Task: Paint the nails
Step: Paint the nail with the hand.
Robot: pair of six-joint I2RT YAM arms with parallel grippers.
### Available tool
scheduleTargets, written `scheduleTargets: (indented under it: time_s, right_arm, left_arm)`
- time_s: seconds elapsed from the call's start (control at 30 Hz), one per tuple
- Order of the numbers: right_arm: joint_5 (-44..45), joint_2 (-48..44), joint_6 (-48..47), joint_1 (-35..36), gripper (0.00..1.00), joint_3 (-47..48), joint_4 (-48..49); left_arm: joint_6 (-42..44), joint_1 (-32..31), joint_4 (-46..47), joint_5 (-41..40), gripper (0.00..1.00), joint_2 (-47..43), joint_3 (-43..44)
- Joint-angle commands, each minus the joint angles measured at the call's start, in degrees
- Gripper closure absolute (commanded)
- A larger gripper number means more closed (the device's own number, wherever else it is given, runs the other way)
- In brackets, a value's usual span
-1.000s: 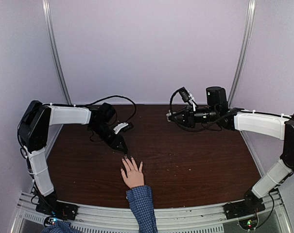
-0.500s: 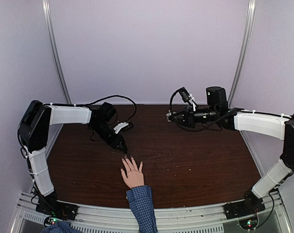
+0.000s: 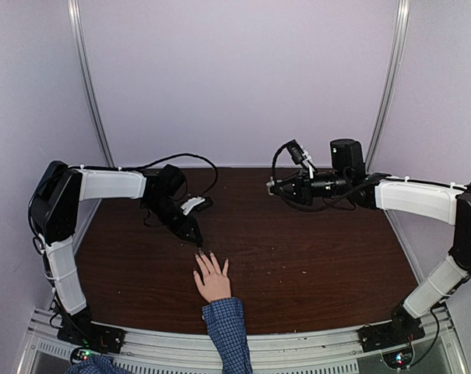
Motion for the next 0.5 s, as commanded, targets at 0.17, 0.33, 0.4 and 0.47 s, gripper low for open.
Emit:
scheduleTargets:
  time_s: [0.17,0.33,0.4,0.47]
  right_arm:
    - [-0.8,-0.36,-0.11,-0.51,1.0,-0.44,1.14]
    - [-0.8,-0.34,-0.06,-0.5,1.0,-0.49,1.14]
    - [-0.8,-0.29,-0.08,-0.54,1.0,-0.5,1.14]
    - [-0.8,-0.34,-0.04,-0.5,1.0,-0.5,1.21]
  left_arm:
    - [0.84,1.07,-0.2,-1.17,1.0,-0.34,1.56]
    - [0.86,1.49,-0.32,-1.6,1.0,-1.06,1.81]
    - [0.83,1.61,-0.35,-1.75,1.0,-1.7,2.01]
    - [0.85,1.65,-0.09,-1.9,1.0,-2.67,2.08]
